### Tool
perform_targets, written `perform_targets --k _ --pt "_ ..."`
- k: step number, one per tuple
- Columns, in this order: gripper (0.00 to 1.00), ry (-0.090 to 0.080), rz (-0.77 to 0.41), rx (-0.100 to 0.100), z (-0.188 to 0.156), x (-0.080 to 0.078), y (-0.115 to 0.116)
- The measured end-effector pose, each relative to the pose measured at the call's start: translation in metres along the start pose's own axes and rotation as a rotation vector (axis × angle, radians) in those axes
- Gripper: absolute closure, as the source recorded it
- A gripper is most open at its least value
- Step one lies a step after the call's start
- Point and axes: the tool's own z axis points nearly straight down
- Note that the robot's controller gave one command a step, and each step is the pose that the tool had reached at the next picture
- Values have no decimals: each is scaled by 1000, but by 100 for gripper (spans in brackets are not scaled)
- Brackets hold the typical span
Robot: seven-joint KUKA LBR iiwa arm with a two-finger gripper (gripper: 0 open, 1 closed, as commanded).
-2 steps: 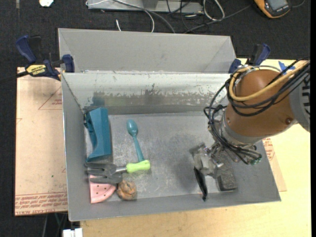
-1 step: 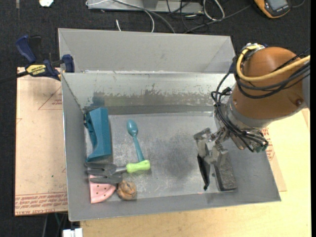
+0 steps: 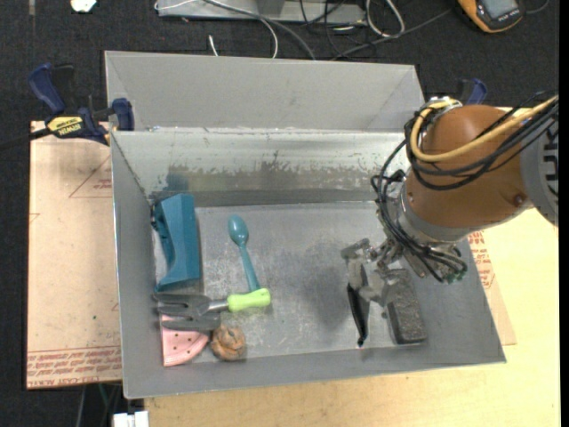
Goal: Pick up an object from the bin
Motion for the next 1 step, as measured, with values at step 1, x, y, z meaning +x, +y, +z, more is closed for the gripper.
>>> perform_targets --k 1 --pt "100 -3 212 -1 19 -4 24"
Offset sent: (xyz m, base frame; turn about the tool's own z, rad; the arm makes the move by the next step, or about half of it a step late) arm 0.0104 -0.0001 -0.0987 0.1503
